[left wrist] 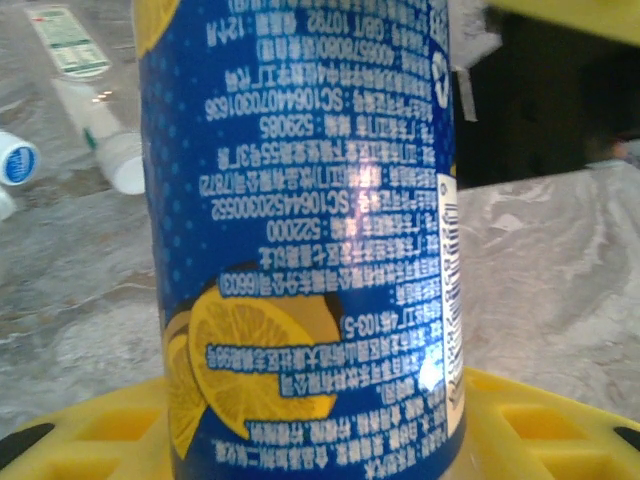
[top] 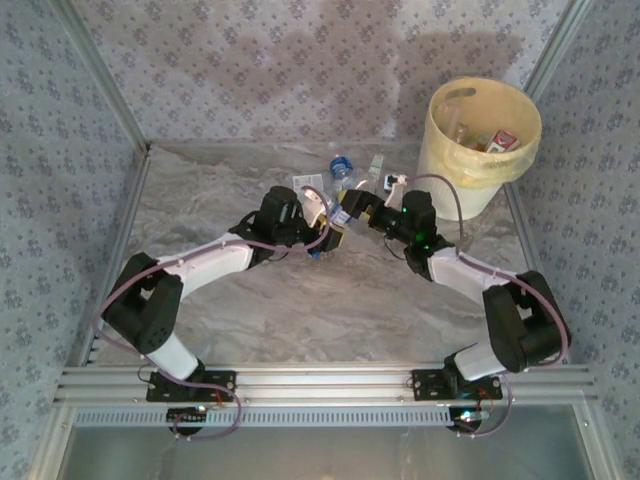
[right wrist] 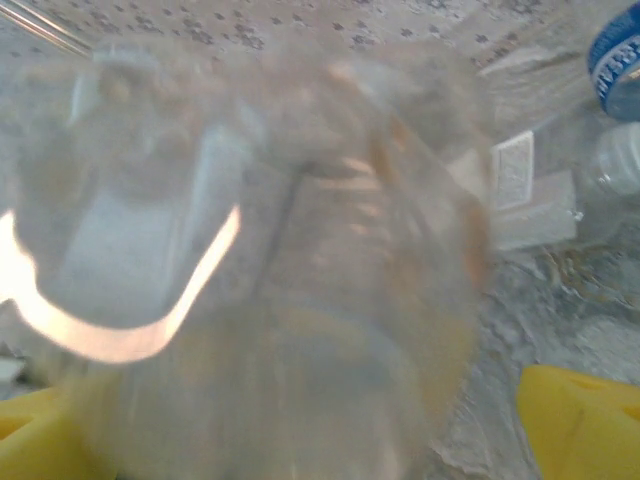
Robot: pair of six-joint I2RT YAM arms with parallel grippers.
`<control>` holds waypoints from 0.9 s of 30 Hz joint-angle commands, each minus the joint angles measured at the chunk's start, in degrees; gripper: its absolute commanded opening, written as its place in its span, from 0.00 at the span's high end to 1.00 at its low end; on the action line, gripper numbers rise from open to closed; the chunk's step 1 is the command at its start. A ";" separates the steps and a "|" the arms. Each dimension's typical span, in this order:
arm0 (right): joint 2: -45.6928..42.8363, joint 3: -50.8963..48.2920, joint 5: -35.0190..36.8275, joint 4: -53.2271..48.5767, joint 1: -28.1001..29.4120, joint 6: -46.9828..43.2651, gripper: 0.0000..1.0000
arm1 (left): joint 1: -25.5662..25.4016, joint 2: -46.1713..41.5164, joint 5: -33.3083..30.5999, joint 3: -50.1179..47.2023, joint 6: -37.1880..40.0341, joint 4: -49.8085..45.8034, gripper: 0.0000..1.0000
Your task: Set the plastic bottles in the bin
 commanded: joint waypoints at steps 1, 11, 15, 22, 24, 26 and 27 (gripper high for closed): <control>1.83 2.99 2.59 4.32 0.53 1.35 0.00 | -1.04 -0.60 4.43 0.27 -0.66 1.10 0.60; 3.06 3.64 5.36 1.07 0.66 2.65 0.28 | -1.72 0.88 0.96 1.85 -1.83 -0.65 0.41; 1.96 3.21 4.47 -1.08 0.46 1.21 0.38 | -1.67 0.94 0.08 2.02 -3.85 -0.20 0.17; -2.26 4.23 4.31 -7.29 -0.73 -3.44 0.42 | 0.13 -2.77 3.25 -0.16 -8.43 3.63 0.02; -4.34 4.69 4.49 -10.34 -1.47 -5.56 0.43 | 1.40 -5.33 3.27 -2.15 -10.08 6.15 0.02; -7.17 5.64 5.40 -15.14 -2.17 -9.11 0.43 | 2.99 -8.16 2.23 -4.07 -11.92 7.89 0.02; -8.59 6.10 6.35 -17.51 -2.42 -10.89 0.43 | 3.64 -9.47 1.31 -4.88 -12.51 8.21 0.02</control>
